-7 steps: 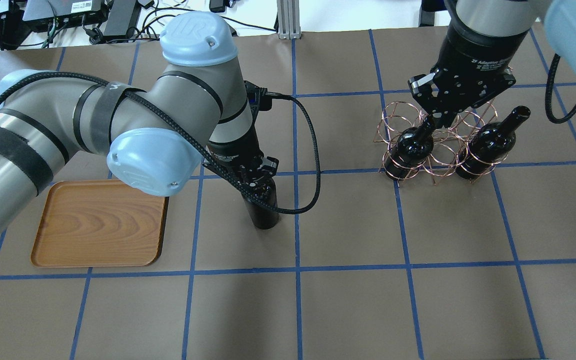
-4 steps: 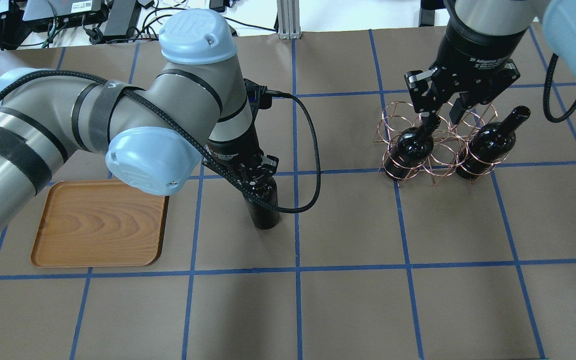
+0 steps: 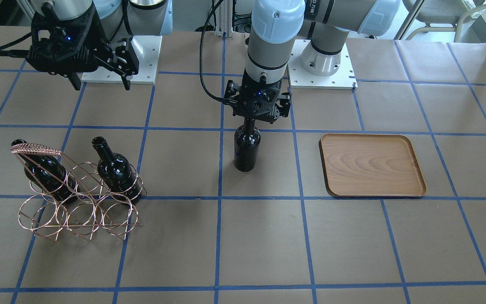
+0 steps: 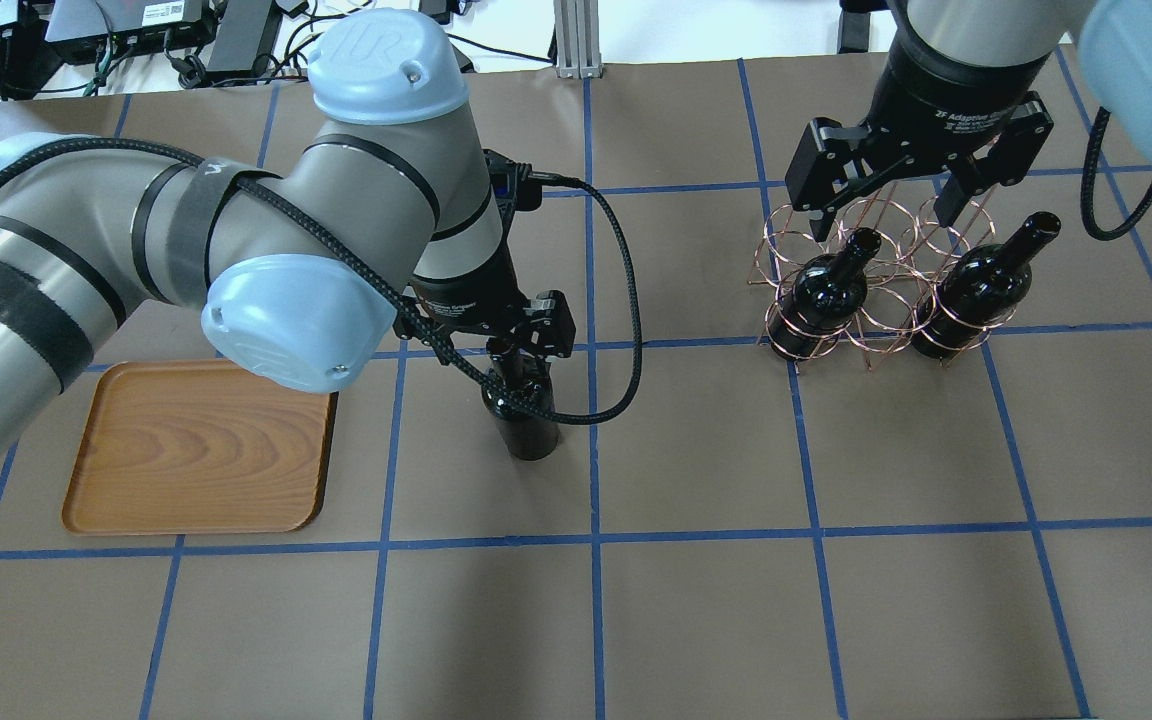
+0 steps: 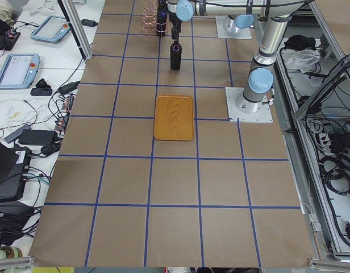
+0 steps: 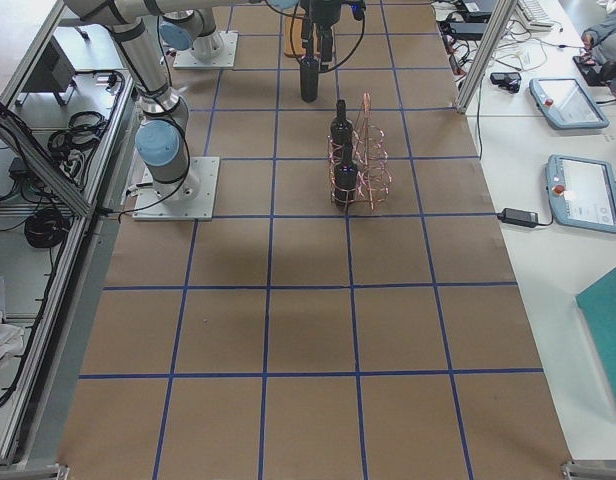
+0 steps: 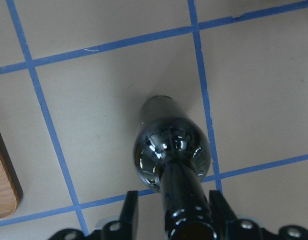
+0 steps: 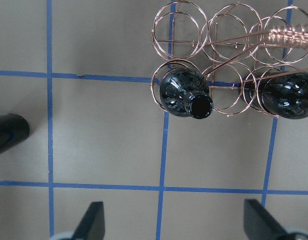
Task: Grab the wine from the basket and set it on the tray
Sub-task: 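Lower the left gripper around the bottle neck and close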
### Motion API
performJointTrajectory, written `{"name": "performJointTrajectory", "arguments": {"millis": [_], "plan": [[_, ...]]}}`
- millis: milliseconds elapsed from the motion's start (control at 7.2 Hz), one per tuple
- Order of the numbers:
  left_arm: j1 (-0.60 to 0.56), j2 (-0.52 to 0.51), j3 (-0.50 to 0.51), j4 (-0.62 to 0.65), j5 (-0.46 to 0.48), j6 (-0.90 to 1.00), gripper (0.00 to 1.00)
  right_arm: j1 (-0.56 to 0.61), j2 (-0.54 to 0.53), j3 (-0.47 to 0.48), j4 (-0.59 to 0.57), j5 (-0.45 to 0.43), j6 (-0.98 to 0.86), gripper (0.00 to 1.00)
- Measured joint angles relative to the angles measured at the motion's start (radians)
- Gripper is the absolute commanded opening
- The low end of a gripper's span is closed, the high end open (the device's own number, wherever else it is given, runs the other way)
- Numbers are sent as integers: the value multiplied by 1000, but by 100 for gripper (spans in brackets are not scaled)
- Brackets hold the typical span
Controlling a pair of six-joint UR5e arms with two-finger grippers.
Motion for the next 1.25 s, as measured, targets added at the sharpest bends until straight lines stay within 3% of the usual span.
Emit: {"name": "performJointTrajectory", "arguments": {"millis": [278,694,833,1111,1250], "plan": [[1,-9,1,25,1,0,67,0,0,0,2,0,29,71],[2,-11,1,33,0,0,61,0,-2,0,6,0,37,62],[2,-11,1,34,0,1,61,0,-4,0,14,-1,37,45],[2,-11,1,34,1,1,44,0,-7,0,29,-2,35,28],[2,-12,1,34,2,2,16,0,-8,0,34,-1,34,29]]}}
